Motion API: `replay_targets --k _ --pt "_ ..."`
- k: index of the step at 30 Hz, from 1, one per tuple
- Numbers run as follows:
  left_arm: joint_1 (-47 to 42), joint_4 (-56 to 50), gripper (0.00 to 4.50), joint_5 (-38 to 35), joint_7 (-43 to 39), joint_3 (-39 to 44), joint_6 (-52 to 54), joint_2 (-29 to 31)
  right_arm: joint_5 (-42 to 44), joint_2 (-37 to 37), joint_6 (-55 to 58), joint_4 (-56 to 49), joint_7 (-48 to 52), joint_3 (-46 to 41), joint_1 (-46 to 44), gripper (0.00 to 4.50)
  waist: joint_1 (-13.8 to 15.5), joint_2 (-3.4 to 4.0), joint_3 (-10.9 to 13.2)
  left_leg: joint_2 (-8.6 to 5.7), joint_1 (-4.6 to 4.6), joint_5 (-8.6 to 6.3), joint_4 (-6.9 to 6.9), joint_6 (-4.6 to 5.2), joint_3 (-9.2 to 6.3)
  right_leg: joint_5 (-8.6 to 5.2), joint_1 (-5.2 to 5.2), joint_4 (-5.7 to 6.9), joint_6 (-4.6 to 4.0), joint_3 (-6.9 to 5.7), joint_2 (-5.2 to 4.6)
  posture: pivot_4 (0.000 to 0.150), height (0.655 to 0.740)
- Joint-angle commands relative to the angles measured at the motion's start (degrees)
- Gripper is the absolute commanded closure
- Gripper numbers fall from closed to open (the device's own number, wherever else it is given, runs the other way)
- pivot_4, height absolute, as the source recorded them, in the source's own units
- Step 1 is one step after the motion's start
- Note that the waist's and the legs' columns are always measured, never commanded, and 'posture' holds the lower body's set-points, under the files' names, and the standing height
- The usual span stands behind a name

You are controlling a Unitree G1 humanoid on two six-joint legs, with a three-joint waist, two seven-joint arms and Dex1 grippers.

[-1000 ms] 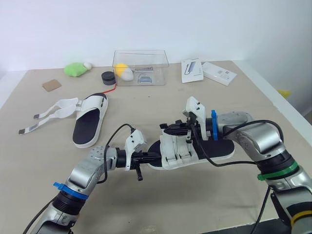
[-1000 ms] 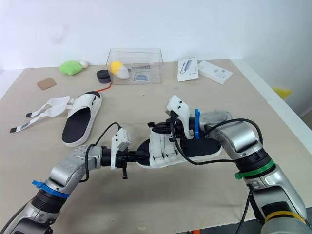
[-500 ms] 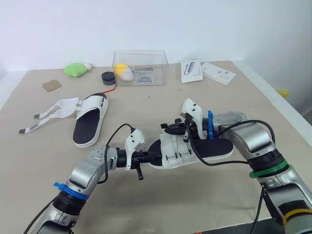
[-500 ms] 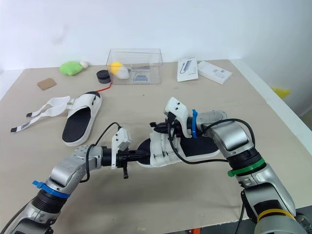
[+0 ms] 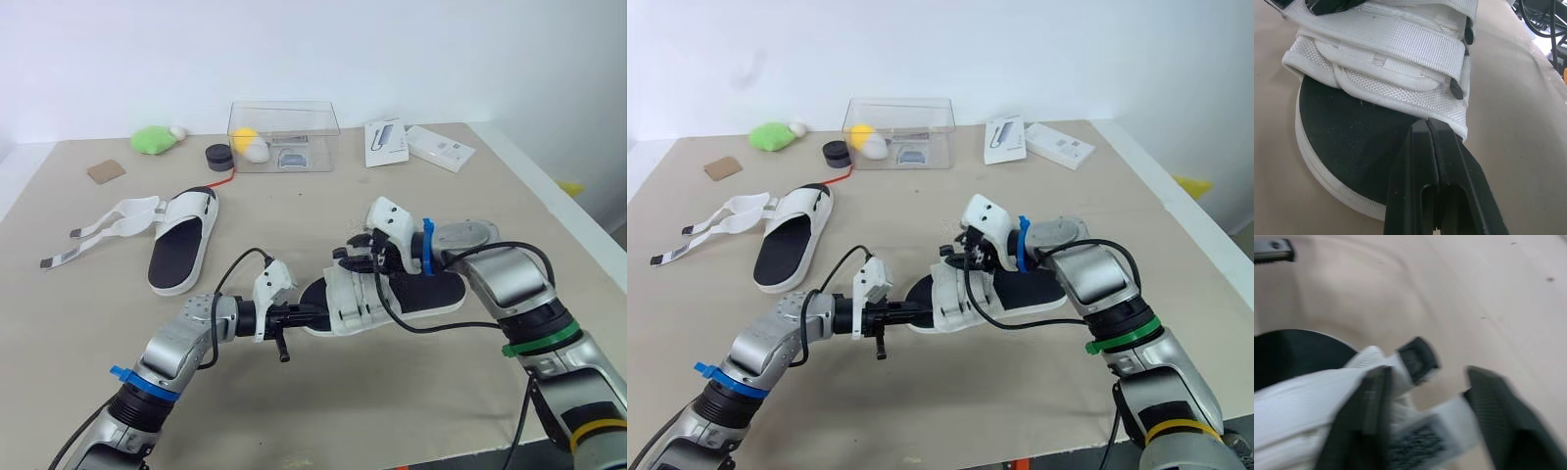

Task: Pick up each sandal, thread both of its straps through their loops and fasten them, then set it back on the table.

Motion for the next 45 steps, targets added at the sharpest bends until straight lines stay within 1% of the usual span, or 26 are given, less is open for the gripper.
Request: replay_targets --k 1,6,9,12,13,14,15,16,19,21,22,23,25,27,30,31,32,33,37,40,43,45 --pt "0.8 1.3 4.50 0.9 -0.1 -1.2 1.0 0.4 -1.8 -0.7 -0.1 -0.8 0.2 -1.6 0.2 0.06 0.0 0.00 0.0 0.00 -0.01 -0.01 -0.01 0.00 -0.01 -0.02 0.00 -0.01 0.00 -0.01 -0.02 0.150 0.7400" --pt "0.8 1.4 4.50 1.0 -0.1 -1.2 0.8 0.5 -3.5 0.6 -3.8 1.7 -1.3 -3.6 -0.9 0.06 0.0 0.00 0.0 -0.05 -0.03 -0.03 -0.02 0.00 -0.01 -0.05 0.00 -0.01 0.01 -0.01 -0.07 0.150 0.7400" --pt "0.8 1.3 4.50 0.9 0.4 -0.5 -0.2 0.0 -2.9 0.9 -12.1 3.6 0.0 -6.7 -1.0 0.06 0.0 0.00 0.0 -0.11 -0.02 -0.03 -0.02 0.00 0.00 -0.02 -0.01 -0.01 0.06 0.00 -0.09 0.150 0.7400" --pt "0.7 0.1 4.50 -0.7 1.5 1.7 -1.0 -1.3 -3.1 0.1 -26.0 6.3 2.0 -10.0 -0.3 0.06 0.0 0.02 0.0 -0.15 -0.02 -0.03 -0.02 0.01 0.01 -0.02 -0.01 -0.01 0.07 0.01 -0.09 0.150 0.7400" --pt "0.7 -0.6 4.50 -0.8 2.0 2.6 -1.8 -1.6 -2.6 -0.6 -36.9 7.8 4.7 -11.8 1.0 0.06 0.0 0.02 0.0 -0.17 -0.03 -0.03 -0.02 0.00 0.01 -0.02 -0.01 -0.02 0.08 0.00 -0.10 0.150 0.7400" --pt "0.7 -1.1 4.50 -0.8 2.5 3.4 -2.6 -1.8 -1.9 -1.6 -44.9 8.9 7.9 -13.0 2.4 0.06 0.0 0.02 0.0 -0.17 -0.06 -0.03 -0.02 0.00 0.00 -0.03 -0.01 -0.04 0.09 0.00 -0.10 0.150 0.7400" --pt "0.7 -1.4 4.50 -0.6 2.8 3.8 -3.2 -2.0 -1.4 -2.2 -50.2 10.0 10.1 -13.8 3.2 0.06 0.0 0.02 0.0 -0.20 -0.07 -0.03 -0.02 0.00 0.00 -0.05 -0.01 -0.05 0.12 -0.02 -0.10 0.150 0.7400" --pt "0.7 -1.8 4.50 -0.9 3.3 4.5 -3.5 -2.2 -3.0 -3.0 -55.2 12.1 9.6 -14.4 3.7 0.06 0.0 0.02 0.0 -0.21 -0.09 -0.03 -0.02 0.00 -0.01 -0.06 0.00 -0.07 0.13 -0.04 -0.10 0.150 0.7400" --pt "0.8 -3.4 4.50 -1.3 4.4 6.1 -4.8 -2.3 -5.4 -5.7 -63.2 17.4 9.8 -15.7 4.8 0.06 0.0 0.08 0.1 -0.19 -0.10 -0.03 -0.03 0.00 0.00 -0.06 -0.01 -0.07 0.14 -0.01 -0.18 0.150 0.7400" --pt "0.6 -4.3 4.50 -0.7 5.4 6.9 -5.4 -2.2 -7.4 -7.9 -71.2 20.9 10.5 -15.7 5.6 0.06 0.0 0.13 0.1 -0.26 -0.08 -0.03 -0.03 0.00 0.05 -0.02 -0.01 -0.06 0.19 0.06 -0.29 0.150 0.7400" --pt "0.5 -4.6 4.10 -0.7 5.6 7.2 -5.6 -2.1 -8.6 -8.6 -76.0 22.6 10.2 -15.6 5.7 0.00 -0.1 0.15 0.1 -0.28 -0.07 -0.03 -0.03 0.00 0.07 -0.02 0.00 -0.06 0.20 0.07 -0.34 0.150 0.7400" --pt "0.3 -5.1 4.00 -0.8 5.6 7.5 -5.7 -1.8 -10.3 -9.4 -81.9 24.7 9.5 -15.5 5.7 0.00 -0.1 0.16 0.1 -0.30 -0.07 -0.03 -0.03 0.00 0.10 0.00 0.00 -0.07 0.21 0.11 -0.37 0.150 0.7400" --pt "0.1 -5.8 3.33 -1.2 5.6 8.2 -6.4 -1.5 -14.1 -10.7 -94.2 29.3 7.1 -15.4 5.3 0.00 -0.1 0.16 0.1 -0.33 -0.05 -0.03 -0.03 0.00 0.14 -0.01 0.00 -0.07 0.24 0.13 -0.40 0.150 0.7400" --pt "-0.9 -6.3 2.44 -1.2 6.1 9.3 -7.8 -1.6 -20.6 -11.0 -106.9 33.9 2.8 -16.6 4.2 0.00 -0.1 0.19 0.2 -0.35 -0.05 -0.03 -0.03 0.00 0.13 -0.02 0.00 -0.07 0.25 0.13 -0.42 0.150 0.7400" --pt "-2.1 -6.2 0.96 -0.9 6.7 10.3 -10.0 -2.2 -28.2 -9.9 -116.8 38.8 -3.0 -18.0 2.2 0.00 -0.1 0.22 0.2 -0.37 -0.03 -0.01 -0.03 -0.02 0.17 -0.01 0.00 -0.06 0.24 0.16 -0.45 0.150 0.7400" --pt "-2.9 -6.4 0.41 -0.7 7.2 10.7 -11.1 -2.6 -32.0 -8.9 -120.6 40.3 -4.0 -18.8 2.2 0.00 -0.1 0.22 0.2 -0.38 -0.03 -0.01 -0.03 -0.03 0.18 0.03 0.00 -0.06 0.21 0.18 -0.46 0.150 0.7400" --pt "-3.3 -6.5 0.12 -0.6 7.5 10.9 -11.9 -2.8 -35.1 -8.2 -123.3 41.5 -5.2 -19.4 2.1 0.00 -0.1 0.20 0.2 -0.38 0.00 0.00 -0.03 -0.05 0.20 0.12 0.02 -0.06 0.06 0.20 -0.47 0.150 0.7400" --pt "-3.6 -6.8 0.04 -1.0 7.6 11.2 -12.1 -3.0 -38.9 -7.3 -124.8 42.3 -6.8 -20.7 2.2 0.00 -0.1 0.20 0.2 -0.38 0.01 0.01 -0.03 -0.06 0.18 0.14 0.05 -0.06 0.04 0.19 -0.47 0.150 0.7400" --pt "-3.6 -7.6 0.04 -2.1 7.2 11.2 -11.3 -2.4 -49.7 -4.4 -126.2 44.0 -14.4 -23.8 2.3 0.00 -0.1 0.21 0.2 -0.44 0.02 0.04 -0.03 -0.12 0.18 0.15 0.08 -0.06 0.02 0.19 -0.55 0.150 0.7400" --pt "-2.7 -9.3 0.04 -4.7 6.4 11.5 -8.6 -1.7 -56.5 -3.2 -126.7 43.4 -20.0 -24.2 2.8 0.00 -0.1 0.21 0.2 -0.49 0.01 0.08 -0.03 -0.18 0.16 0.14 0.08 -0.04 0.03 0.18 -0.60 0.150 0.7400" --pt "-2.2 -10.3 0.04 -6.2 6.0 11.5 -6.8 -0.7 -61.1 -3.5 -125.8 42.8 -26.7 -24.1 2.5 0.00 -0.1 0.21 0.2 -0.54 0.00 0.10 -0.03 -0.21 0.15 0.14 0.09 -0.04 0.07 0.17 -0.66 0.150 0.7400" --pt "-1.6 -11.1 0.00 -7.1 5.4 11.2 -5.3 0.3 -63.7 -4.0 -125.7 42.2 -31.1 -23.9 2.3 0.57 -0.1 0.21 0.2 -0.59 0.00 0.12 -0.03 -0.25 0.14 0.15 0.09 -0.04 0.10 0.16 -0.70 0.150 0.7400"
